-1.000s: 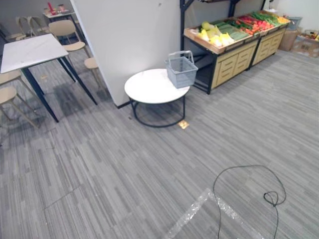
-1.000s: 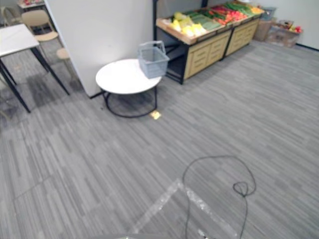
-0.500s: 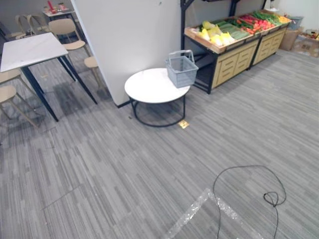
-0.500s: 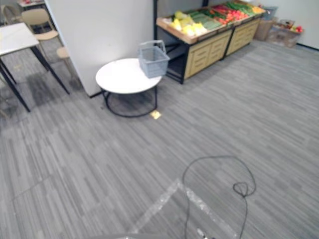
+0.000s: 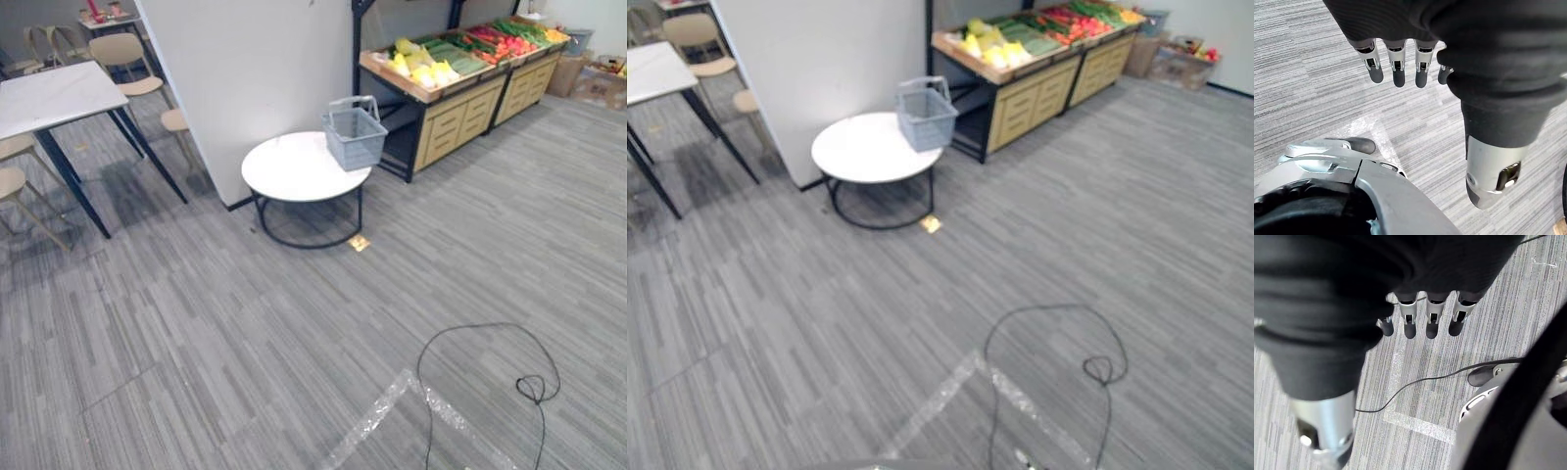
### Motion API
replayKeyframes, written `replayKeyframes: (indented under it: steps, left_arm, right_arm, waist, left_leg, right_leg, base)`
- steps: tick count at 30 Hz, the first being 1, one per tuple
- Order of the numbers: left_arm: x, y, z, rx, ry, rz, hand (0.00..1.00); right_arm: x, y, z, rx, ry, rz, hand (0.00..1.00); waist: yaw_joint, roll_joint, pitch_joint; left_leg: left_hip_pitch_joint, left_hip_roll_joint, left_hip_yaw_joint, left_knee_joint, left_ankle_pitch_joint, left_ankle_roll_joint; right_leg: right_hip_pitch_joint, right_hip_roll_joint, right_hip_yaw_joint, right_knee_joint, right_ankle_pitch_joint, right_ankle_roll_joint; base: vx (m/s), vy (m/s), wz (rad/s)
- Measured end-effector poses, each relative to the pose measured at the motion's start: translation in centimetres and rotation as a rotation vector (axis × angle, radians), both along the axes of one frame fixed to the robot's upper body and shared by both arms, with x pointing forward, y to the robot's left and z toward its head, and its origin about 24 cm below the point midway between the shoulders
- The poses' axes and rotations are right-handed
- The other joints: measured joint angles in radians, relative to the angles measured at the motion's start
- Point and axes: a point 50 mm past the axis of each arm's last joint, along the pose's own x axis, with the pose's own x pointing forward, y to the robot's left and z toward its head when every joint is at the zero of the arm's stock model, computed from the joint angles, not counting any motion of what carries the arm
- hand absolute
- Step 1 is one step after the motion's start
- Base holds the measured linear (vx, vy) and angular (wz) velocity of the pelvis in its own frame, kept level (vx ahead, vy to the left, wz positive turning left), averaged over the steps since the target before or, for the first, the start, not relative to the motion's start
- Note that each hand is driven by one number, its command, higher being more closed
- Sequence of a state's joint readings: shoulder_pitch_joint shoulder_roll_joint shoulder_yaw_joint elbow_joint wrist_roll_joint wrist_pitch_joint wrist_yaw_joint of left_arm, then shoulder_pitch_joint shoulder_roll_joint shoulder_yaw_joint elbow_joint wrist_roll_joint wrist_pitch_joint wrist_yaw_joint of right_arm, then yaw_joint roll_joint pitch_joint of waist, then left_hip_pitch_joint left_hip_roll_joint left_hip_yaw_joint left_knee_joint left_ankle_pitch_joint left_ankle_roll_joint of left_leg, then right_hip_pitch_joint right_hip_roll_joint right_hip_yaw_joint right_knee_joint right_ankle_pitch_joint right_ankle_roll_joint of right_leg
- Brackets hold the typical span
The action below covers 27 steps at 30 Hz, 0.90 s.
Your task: Pick vegetable in the basket
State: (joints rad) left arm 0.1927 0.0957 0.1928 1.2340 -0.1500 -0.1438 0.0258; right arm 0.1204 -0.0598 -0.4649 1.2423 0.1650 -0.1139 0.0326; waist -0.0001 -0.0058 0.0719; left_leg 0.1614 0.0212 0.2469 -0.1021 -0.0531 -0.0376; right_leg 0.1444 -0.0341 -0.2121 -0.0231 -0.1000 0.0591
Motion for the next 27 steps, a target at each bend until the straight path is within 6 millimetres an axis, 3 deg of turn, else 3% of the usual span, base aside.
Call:
replayKeyframes:
  steps: [13, 17, 21, 23, 24, 26, 27]
  left_arm:
    - [0.3, 0.3, 0.1, 0.014, -0.001, -0.022, 0.00]
    - [1.5, 0.3, 0.1, 0.027, -0.025, -0.032, 0.00]
    - [2.3, 1.0, 0.3, 0.056, -0.043, -0.015, 0.00]
    - [2.6, 1.5, 0.5, 0.067, -0.061, 0.015, 0.00]
    - [2.8, 1.7, 0.6, 0.071, -0.086, 0.063, 0.00]
    - [2.7, 1.0, 0.5, 0.050, -0.104, 0.142, 0.00]
    - [2.5, 1.1, 0.5, 0.047, -0.104, 0.172, 0.00]
  right_arm:
    - [0.4, 0.0, 0.0, -0.003, -0.007, 0.013, 0.00]
    - [2.6, -0.2, 0.4, -0.017, -0.061, 0.026, 0.00]
    - [2.8, 0.2, 0.3, -0.009, -0.063, 0.025, 0.00]
    - [2.6, 0.6, 0.2, -0.009, -0.050, 0.024, 0.00]
    - [2.3, 0.5, 0.2, -0.015, -0.045, 0.023, 0.00]
    - [1.8, 0.1, 0.2, -0.032, -0.038, 0.032, 0.00]
    - [1.8, 0.1, 0.3, -0.040, -0.038, 0.052, 0.00]
  waist:
    - [-0.001, -0.007, 0.016]
    - [-0.002, 0.009, 0.055]
    - [-0.007, -0.019, 0.088]
    - [-0.007, -0.039, 0.109]
    - [-0.007, -0.035, 0.125]
    - [0.005, -0.013, 0.141]
    - [0.012, -0.016, 0.146]
  left_leg:
    - [-0.005, 0.001, 0.006, 0.000, 0.000, 0.000]
    - [-0.051, 0.008, 0.015, 0.001, 0.009, 0.003]
    - [-0.089, 0.010, 0.008, 0.042, -0.006, -0.013]
    - [-0.250, 0.060, 0.028, 0.420, -0.110, -0.042]
    - [-0.339, 0.109, 0.036, 0.657, -0.108, -0.032]
    - [-0.401, 0.174, 0.043, 0.868, -0.073, 0.010]
    - [-0.447, 0.190, 0.029, 0.972, -0.055, 0.006]
  right_leg:
    - [-0.002, 0.001, -0.002, -0.005, 0.000, 0.000]
    - [-0.092, -0.003, -0.007, 0.098, -0.023, -0.022]
    - [-0.141, -0.017, -0.023, 0.160, -0.063, -0.037]
    - [-0.123, -0.029, -0.044, 0.170, -0.101, -0.048]
    - [-0.088, -0.022, -0.059, 0.165, -0.108, -0.053]
    - [-0.035, -0.002, -0.062, 0.168, -0.127, -0.060]
    - [-0.006, -0.003, -0.060, 0.168, -0.142, -0.065]
  base:
    - [0.00, 0.000, 0.00]
    - [-0.05, -0.015, -0.08]
    - [0.00, -0.037, 0.12]
    - [0.01, -0.097, 0.32]
    - [0.03, -0.097, 0.26]
    - [0.11, -0.016, 0.10]
    - [0.17, 0.042, 0.04]
